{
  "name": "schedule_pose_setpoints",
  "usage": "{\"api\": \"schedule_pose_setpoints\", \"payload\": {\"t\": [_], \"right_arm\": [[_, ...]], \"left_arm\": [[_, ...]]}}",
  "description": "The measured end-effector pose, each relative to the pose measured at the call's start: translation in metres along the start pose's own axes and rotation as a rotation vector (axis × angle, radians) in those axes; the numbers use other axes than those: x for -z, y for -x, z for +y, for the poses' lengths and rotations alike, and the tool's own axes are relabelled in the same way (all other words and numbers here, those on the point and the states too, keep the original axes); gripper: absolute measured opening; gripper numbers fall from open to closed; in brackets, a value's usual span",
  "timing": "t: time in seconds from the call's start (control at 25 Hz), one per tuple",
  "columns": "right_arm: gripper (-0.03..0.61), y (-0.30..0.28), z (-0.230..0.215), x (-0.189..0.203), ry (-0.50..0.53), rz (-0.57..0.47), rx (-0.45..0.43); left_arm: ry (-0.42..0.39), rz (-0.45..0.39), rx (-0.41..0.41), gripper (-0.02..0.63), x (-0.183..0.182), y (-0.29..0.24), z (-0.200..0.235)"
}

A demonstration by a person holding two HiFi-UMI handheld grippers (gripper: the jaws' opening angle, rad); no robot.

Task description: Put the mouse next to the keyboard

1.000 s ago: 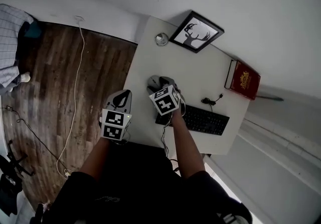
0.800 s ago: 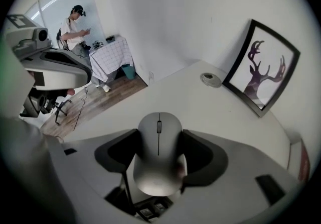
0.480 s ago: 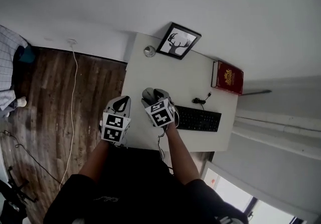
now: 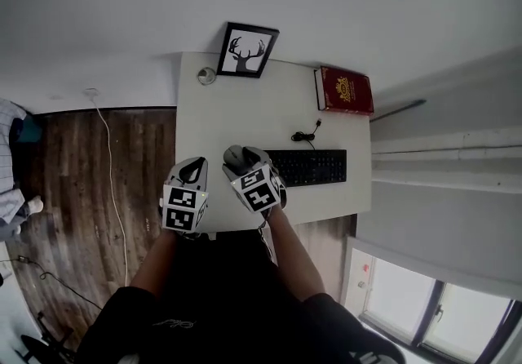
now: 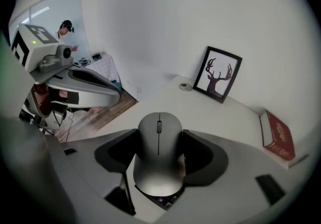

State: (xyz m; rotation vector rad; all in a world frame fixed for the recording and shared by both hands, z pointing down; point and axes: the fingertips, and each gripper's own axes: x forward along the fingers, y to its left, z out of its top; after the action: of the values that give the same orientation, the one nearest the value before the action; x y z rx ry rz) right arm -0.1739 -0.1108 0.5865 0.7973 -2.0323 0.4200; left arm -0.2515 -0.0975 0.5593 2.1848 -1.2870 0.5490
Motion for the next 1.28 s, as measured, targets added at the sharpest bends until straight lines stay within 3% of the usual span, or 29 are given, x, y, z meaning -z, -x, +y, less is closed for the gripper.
{"api": "schedule_pose_setpoints", "payload": {"t": [0.36, 0.72, 1.08, 1.28], "right_arm": [[0.298, 0.02, -0.025, 0.035, -0.023, -0.075, -0.042], [0.298, 0.039, -0.067, 0.082, -0.047, -0.108, -0.096], [0.298, 0.067, -0.154, 0.142, -0.104, -0.136, -0.062], [0.298, 0.074, -0.179, 0.164, -0.146, -0.142, -0.074]], "left_arm": [[-0.034, 0.031, -0.032, 0.002, 0.0, -0.042, -0.043], [-0.049, 0.138, -0.056, 0.002, 0.008, -0.077, -0.111], [-0.146, 0.196, 0.007, 0.002, -0.005, -0.132, -0.193], [-0.178, 0.227, 0.031, 0.002, -0.006, -0.152, -0.228]]}}
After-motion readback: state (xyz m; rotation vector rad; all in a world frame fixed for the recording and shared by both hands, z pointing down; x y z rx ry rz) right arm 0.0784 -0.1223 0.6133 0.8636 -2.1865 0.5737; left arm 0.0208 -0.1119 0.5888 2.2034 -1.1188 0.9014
